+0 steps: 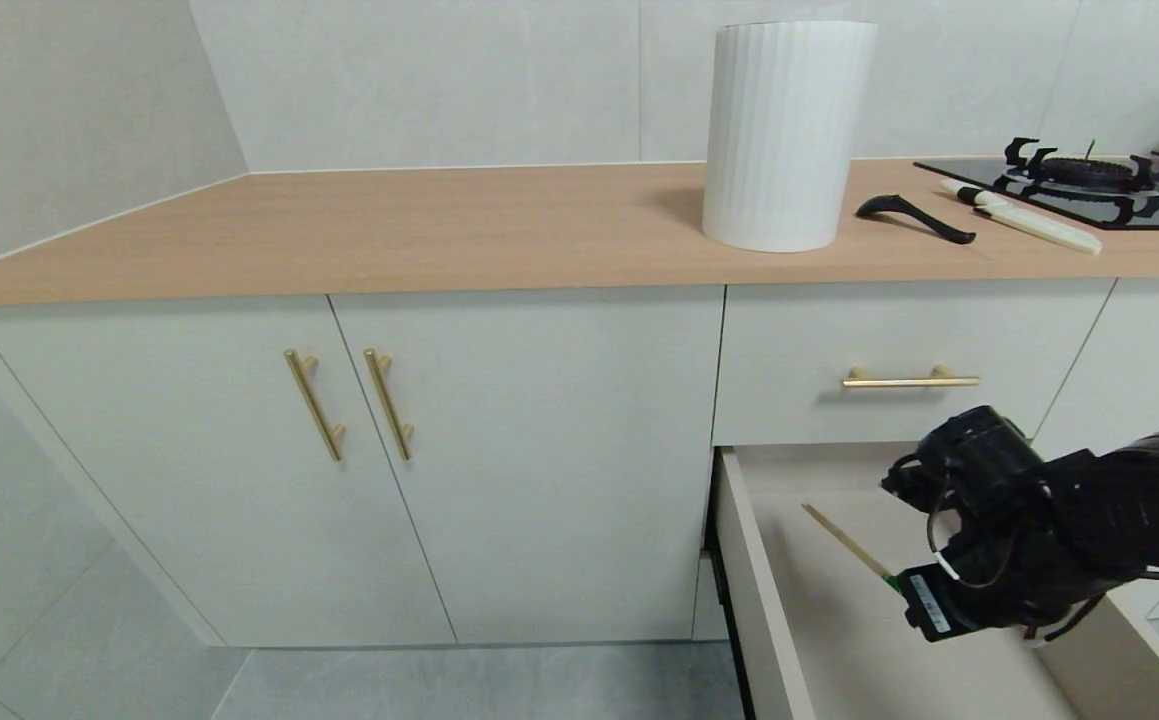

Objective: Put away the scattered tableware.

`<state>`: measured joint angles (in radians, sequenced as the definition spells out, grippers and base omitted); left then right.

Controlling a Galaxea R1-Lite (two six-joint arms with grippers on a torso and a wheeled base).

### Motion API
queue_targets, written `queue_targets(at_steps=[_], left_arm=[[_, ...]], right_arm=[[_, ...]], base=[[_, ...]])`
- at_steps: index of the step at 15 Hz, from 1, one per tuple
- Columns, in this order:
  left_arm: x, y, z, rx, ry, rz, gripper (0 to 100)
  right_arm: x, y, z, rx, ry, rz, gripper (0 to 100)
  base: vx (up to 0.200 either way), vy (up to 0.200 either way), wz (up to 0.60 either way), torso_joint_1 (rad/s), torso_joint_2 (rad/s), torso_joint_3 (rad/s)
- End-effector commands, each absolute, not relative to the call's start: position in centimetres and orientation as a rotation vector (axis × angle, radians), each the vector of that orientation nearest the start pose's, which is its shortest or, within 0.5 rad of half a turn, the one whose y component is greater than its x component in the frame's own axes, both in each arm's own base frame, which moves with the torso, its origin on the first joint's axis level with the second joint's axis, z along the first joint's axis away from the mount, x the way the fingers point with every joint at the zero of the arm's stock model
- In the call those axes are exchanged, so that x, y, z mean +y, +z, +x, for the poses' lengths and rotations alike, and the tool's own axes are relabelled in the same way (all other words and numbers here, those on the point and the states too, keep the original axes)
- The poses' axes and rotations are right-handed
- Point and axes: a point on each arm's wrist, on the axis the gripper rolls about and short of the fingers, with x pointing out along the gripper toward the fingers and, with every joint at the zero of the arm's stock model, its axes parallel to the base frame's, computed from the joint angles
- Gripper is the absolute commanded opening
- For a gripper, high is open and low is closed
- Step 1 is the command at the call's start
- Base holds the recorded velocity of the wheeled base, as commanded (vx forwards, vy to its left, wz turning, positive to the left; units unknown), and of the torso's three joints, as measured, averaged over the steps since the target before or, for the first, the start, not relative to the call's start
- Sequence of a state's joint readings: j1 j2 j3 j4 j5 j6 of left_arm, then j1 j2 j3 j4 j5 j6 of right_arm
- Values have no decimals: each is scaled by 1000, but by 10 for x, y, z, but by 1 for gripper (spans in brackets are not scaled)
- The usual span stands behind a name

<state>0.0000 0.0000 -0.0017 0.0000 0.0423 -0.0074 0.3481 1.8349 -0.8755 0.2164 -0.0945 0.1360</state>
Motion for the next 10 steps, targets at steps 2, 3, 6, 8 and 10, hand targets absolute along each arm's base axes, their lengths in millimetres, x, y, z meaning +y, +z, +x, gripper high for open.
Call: queue_targets(at_steps=[2,3,6,8,10], left_arm=[[1,76,-23,-2,43,-8,100],[1,76,-23,-2,43,-8,100],[1,76,-23,-2,43,-8,100],[1,76,-23,-2,43,-8,100],[1,76,-23,-2,43,-8,100]], right_arm=[[106,47,291,1273,107,-160,0],[107,36,295,1276,102,-161,0],[110,7,303,1271,95,-158,0],[114,-12,307,1270,91,-171,0],[115,-32,311,1264,55,-200,0]], base=[[0,0,0,0,0,0],[0,0,0,0,0,0],[0,0,0,0,0,0],[0,0,0,0,0,0],[0,0,0,0,0,0]])
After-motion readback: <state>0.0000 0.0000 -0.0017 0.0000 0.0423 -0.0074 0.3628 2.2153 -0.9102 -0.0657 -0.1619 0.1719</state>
